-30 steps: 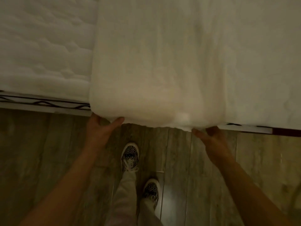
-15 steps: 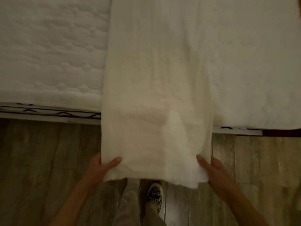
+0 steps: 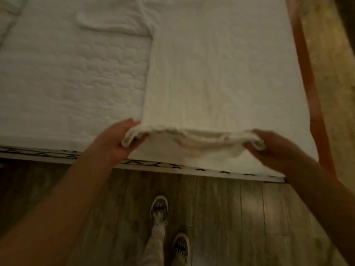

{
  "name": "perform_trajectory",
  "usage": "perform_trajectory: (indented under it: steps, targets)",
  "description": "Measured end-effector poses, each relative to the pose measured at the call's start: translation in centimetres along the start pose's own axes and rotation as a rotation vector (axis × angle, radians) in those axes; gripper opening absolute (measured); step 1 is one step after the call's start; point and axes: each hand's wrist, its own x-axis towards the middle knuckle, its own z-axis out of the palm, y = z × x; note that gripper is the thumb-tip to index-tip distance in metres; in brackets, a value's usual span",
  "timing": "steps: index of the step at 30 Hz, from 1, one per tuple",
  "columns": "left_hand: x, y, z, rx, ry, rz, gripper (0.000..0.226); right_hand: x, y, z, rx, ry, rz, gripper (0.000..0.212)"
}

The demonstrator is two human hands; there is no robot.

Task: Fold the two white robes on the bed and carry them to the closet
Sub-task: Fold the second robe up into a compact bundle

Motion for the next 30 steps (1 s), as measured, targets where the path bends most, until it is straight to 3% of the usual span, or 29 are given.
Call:
perform_trajectory:
  steps: [2, 4, 5, 6, 8, 10, 12, 13, 16, 19, 21, 24, 27, 30]
  targets:
    - [2.3, 4.5, 2.6, -0.278, -0.070, 0.054, 0.028, 3.3, -5.2, 2.1, 0.276, 0.054, -0.068, 0.013]
    - [5.3, 7.2, 4.2, -0.306, -0.105, 0.078, 0.061, 6.3, -8.6, 3.8, 0.363, 0.162, -0.126, 0.038]
    - [7.2, 7.7, 4.8, -0.191, -0.081, 0.107, 0.075, 8.1, -8.7, 4.5, 0.288, 0.192, -0.144, 0.049]
    - [8.8, 7.6, 5.2, 0.023, -0.008, 0.138, 0.083, 9.3, -8.2, 5.1, 0.126, 0.237, -0.163, 0.055]
    - [11.7, 6.1, 5.4, 0.689, 0.165, 0.297, 0.093, 12.1, -6.6, 6.1, -0.367, 0.324, -0.233, 0.070]
    - [13.5, 3.1, 4.9, 1.295, 0.204, 0.601, 0.080, 13.7, -4.6, 7.2, -0.866, 0.320, -0.252, 0.080]
    - [15.5, 0.8, 4.9, 1.587, 0.097, 0.849, 0.071, 15.6, -2.5, 8.2, -1.146, 0.284, -0.301, 0.076]
    - [16.3, 0.1, 5.3, 1.652, 0.083, 0.890, 0.070, 16.7, -1.6, 8.7, -1.221, 0.270, -0.339, 0.075]
    - [19.7, -0.4, 6.7, 1.512, 0.251, 0.693, 0.075, 19.6, 0.2, 9.6, -1.229, 0.324, -0.406, 0.075]
    - [23.1, 0.7, 7.0, 1.285, 0.448, 0.459, 0.076, 22.8, 0.0, 8.9, -1.058, 0.571, -0.395, 0.079]
    - [25.2, 1.5, 6.8, 1.311, 0.540, 0.485, 0.077, 25.0, -1.2, 7.6, -0.929, 0.705, -0.327, 0.085]
    - [27.4, 2.6, 6.7, 1.301, 0.567, 0.546, 0.074, 27.8, -3.3, 5.2, -0.776, 0.723, -0.268, 0.079]
    - [28.1, 2.9, 5.8, 1.149, 0.578, 0.765, 0.031, 28.5, -4.5, 3.8, -0.705, 0.712, -0.441, 0.045]
    - [28.0, 2.7, 4.2, 1.026, 0.630, 0.851, 0.026, 27.8, -5.2, 3.3, -0.678, 0.710, -0.654, 0.023]
